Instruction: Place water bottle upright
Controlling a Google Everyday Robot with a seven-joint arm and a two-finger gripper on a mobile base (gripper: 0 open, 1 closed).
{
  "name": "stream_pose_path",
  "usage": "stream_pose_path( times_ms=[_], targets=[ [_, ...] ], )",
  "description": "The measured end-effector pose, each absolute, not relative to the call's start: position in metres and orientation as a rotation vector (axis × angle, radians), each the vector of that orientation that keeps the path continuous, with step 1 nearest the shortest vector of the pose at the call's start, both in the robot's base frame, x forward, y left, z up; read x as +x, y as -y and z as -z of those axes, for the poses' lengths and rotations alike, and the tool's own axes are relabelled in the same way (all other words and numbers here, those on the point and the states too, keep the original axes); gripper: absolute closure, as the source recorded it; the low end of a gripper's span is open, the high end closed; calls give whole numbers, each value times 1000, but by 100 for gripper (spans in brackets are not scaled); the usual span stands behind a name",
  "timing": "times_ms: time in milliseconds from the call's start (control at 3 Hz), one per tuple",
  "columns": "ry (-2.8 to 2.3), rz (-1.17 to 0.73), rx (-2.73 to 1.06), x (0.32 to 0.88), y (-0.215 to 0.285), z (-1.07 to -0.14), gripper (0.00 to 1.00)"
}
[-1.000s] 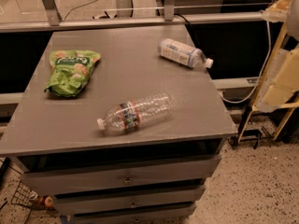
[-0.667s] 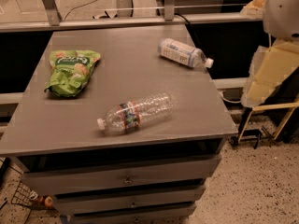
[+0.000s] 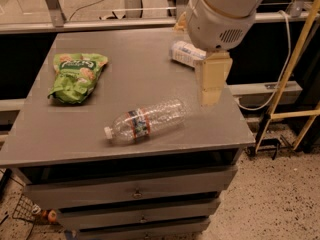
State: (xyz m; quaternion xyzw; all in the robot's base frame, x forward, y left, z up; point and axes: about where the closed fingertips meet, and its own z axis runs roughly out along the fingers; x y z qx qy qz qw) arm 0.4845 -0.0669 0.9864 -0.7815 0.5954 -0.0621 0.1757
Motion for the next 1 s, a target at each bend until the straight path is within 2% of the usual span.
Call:
stream_pose_path(
  times_ms=[333, 1000],
  targets=[
    [-1555, 99, -2448, 492, 11, -947, 0],
    [-1552, 97, -2571, 484, -31, -908, 0]
  ],
)
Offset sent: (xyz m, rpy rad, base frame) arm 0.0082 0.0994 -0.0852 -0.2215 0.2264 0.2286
